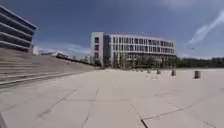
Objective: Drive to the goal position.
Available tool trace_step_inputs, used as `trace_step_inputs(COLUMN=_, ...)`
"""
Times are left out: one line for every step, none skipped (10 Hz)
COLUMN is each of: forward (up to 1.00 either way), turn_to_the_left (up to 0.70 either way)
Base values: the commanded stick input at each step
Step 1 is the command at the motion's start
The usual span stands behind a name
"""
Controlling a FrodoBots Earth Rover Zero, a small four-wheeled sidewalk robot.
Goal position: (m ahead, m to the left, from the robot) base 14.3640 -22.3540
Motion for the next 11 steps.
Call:
trace_step_inputs(forward=0.7, turn_to_the_left=-0.01)
trace_step_inputs(forward=0.7, turn_to_the_left=-0.01)
trace_step_inputs(forward=0.7, turn_to_the_left=-0.01)
trace_step_inputs(forward=0.7, turn_to_the_left=-0.01)
trace_step_inputs(forward=0.7, turn_to_the_left=-0.01)
trace_step_inputs(forward=0.7, turn_to_the_left=-0.01)
trace_step_inputs(forward=0.7, turn_to_the_left=-0.01)
trace_step_inputs(forward=0.7, turn_to_the_left=-0.08)
trace_step_inputs(forward=0.7, turn_to_the_left=-0.29)
trace_step_inputs(forward=0.7, turn_to_the_left=-0.33)
trace_step_inputs(forward=0.7, turn_to_the_left=-0.35)
